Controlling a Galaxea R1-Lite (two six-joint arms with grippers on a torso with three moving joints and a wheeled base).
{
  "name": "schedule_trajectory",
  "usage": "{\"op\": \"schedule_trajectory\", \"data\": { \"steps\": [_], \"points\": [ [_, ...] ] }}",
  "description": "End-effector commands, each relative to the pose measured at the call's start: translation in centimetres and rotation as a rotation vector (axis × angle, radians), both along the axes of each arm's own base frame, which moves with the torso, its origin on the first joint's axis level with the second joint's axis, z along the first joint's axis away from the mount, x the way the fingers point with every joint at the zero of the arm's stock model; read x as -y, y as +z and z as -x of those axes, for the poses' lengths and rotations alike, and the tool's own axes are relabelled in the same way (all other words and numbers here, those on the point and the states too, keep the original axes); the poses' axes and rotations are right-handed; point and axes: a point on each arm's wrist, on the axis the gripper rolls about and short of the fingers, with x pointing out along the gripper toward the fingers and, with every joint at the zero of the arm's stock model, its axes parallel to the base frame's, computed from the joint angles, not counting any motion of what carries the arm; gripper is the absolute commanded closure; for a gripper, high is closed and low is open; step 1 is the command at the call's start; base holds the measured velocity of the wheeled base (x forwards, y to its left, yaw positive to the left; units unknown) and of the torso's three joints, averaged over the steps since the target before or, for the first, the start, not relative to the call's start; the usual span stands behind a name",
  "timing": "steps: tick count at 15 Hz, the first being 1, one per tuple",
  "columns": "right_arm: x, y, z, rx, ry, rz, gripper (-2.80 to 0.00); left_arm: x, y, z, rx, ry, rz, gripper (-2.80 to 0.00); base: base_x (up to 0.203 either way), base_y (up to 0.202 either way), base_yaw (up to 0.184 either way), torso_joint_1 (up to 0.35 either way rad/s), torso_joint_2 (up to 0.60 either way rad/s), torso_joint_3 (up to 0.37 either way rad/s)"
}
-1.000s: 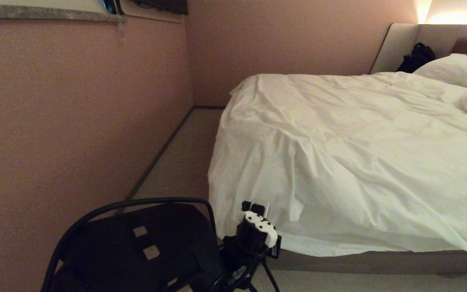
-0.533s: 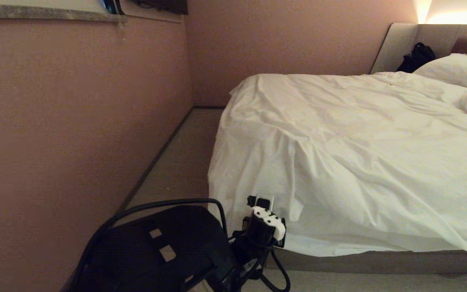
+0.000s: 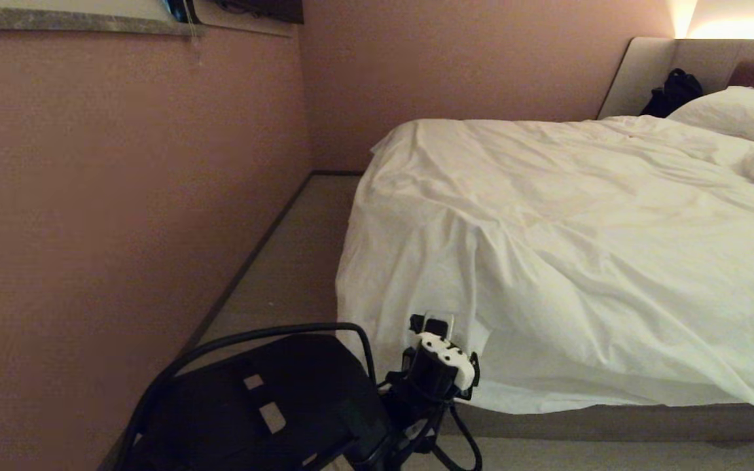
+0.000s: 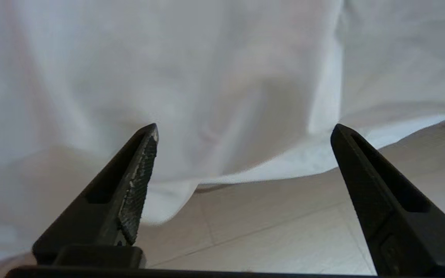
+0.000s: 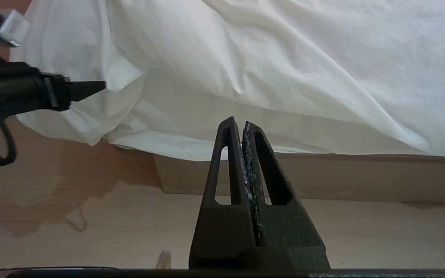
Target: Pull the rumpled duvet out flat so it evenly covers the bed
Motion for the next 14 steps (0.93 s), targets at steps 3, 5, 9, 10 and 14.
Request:
{"op": "schedule_trajectory", "data": {
  "steps": [3,5,9,10,14],
  "points": [
    [0.0,0.0,0.0,0.000,0.000,0.000,0.00,1.4,0.3,-1.3,0.042,0.050,0.034,0.00,0.000,0.000,0.000,0.000,0.00,0.000],
    [0.0,0.0,0.0,0.000,0.000,0.000,0.00,2.0,-0.7,-1.9,0.051,0.083,0.022,0.00,0.000,0.000,0.000,0.000,0.00,0.000],
    [0.0,0.0,0.0,0.000,0.000,0.000,0.00,2.4,-1.4,-2.7,0.036,0.095,-0.004,0.00,0.000,0.000,0.000,0.000,0.00,0.000],
    [0.0,0.0,0.0,0.000,0.000,0.000,0.00,2.5,-1.3,-2.8,0.031,0.096,-0.009,0.00,0.000,0.000,0.000,0.000,0.00,0.000],
    [0.0,0.0,0.0,0.000,0.000,0.000,0.00,2.9,-2.6,-3.9,0.017,0.108,-0.031,0.00,0.000,0.000,0.000,0.000,0.00,0.000]
  ]
}}
